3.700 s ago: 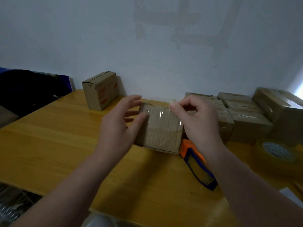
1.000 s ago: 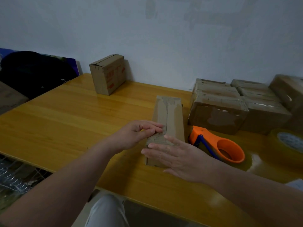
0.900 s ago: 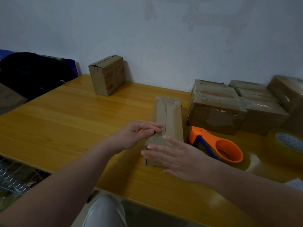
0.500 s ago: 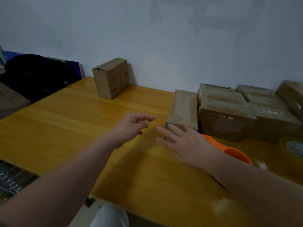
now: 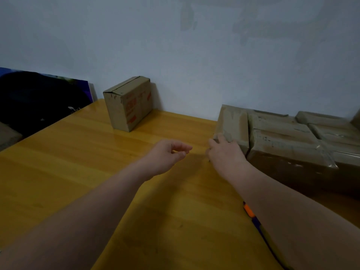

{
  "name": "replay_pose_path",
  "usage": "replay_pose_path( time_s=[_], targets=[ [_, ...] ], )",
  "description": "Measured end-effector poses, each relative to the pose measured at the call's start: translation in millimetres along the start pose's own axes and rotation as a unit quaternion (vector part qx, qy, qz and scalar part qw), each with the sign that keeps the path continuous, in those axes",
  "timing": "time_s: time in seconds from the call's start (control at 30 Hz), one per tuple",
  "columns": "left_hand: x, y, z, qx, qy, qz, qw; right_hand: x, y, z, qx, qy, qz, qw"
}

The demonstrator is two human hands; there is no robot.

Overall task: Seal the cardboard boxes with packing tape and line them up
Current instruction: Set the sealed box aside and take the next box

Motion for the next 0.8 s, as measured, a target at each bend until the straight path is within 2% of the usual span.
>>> replay_pose_path(
  time_s=[0.17,0.33,0.43,0.53,0.67,0.73,0.8],
  targets=[
    [-6.2,9.1,-13.1,0.005,-0.010,-0.046,0.999,3.8,-3.5,-17.4,-0.028,-0.030,-0.011,0.999],
    [-9.0,32.4,-22.2,0.037,0.008,-0.125,0.991,-2.9,9.7,-30.2,-0.080,-0.039,0.023,0.996],
    [-13.0,58.4,-36.7,0.097,0.013,-0.218,0.971,-6.6,30.7,-39.3,-0.027,-0.021,-0.032,0.999],
    [-21.2,94.6,-55.0,0.188,0.022,-0.302,0.934,-10.9,51.5,-51.9,0.029,-0.009,-0.112,0.993],
    [-32.9,139.7,-76.2,0.318,0.089,-0.331,0.884,-15.6,67.1,-77.4,0.044,-0.014,-0.186,0.981],
    [-42.0,156.2,-89.8,0.334,0.143,-0.333,0.870,-17.9,68.2,-91.8,0.058,-0.016,-0.205,0.977],
    [-55.1,169.7,-105.2,0.323,0.187,-0.311,0.874,-20.3,66.8,-106.1,0.074,-0.017,-0.216,0.973]
  ],
)
Point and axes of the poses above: each hand's wrist, its own z-axis away from the middle knuckle, its own y-axis out of the back of the hand, x = y × z, the point moved 1 cm from there along -z, towards the middle knuckle, and after that the axes turned 6 degrees about -x, right-handed, at the moved point
